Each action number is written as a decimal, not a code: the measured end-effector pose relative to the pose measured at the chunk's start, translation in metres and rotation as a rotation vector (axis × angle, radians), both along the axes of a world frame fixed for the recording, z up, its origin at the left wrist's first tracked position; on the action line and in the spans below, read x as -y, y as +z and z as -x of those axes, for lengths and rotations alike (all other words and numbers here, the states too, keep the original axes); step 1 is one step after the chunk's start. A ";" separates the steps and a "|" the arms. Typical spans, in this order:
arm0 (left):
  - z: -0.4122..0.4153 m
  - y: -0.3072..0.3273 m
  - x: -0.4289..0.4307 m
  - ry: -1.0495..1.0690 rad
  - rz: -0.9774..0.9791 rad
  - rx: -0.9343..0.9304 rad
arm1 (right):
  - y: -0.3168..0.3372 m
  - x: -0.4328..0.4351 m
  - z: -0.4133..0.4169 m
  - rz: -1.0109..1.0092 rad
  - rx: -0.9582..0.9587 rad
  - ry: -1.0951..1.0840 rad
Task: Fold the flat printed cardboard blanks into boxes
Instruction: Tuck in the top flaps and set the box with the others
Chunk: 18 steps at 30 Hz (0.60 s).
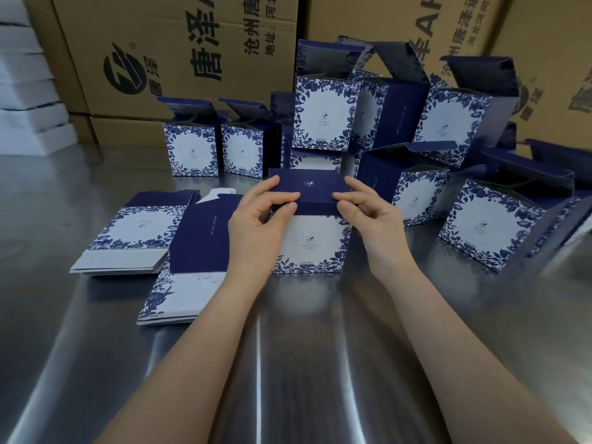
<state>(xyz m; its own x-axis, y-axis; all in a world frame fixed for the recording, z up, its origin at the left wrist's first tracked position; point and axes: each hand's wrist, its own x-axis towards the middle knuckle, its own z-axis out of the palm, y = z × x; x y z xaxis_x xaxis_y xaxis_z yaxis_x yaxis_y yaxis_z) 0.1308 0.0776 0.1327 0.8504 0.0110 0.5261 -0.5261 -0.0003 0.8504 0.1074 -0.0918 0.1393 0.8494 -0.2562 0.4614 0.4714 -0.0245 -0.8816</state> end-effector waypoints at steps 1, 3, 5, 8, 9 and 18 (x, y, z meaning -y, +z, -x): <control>0.000 0.001 -0.001 -0.009 -0.003 -0.001 | 0.000 0.000 0.000 -0.004 -0.003 0.011; 0.000 0.002 -0.002 -0.038 -0.005 0.000 | -0.001 0.003 0.000 -0.007 -0.023 0.045; 0.001 0.003 -0.003 -0.047 -0.005 0.008 | -0.001 0.005 0.000 0.000 -0.043 0.065; 0.001 0.004 -0.001 -0.016 -0.004 0.011 | 0.000 0.004 0.000 0.024 -0.028 0.027; 0.001 0.004 0.000 -0.007 -0.004 0.007 | 0.001 0.003 0.000 0.035 -0.017 0.007; 0.003 0.003 0.005 0.041 -0.034 0.007 | 0.000 0.000 0.000 0.060 -0.013 -0.034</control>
<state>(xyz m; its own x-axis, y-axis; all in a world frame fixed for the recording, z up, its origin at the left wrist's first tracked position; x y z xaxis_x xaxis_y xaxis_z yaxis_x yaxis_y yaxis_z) 0.1282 0.0728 0.1353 0.8456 0.0279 0.5331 -0.5314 -0.0511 0.8456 0.1072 -0.0913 0.1395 0.8467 -0.2569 0.4660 0.4583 -0.0932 -0.8839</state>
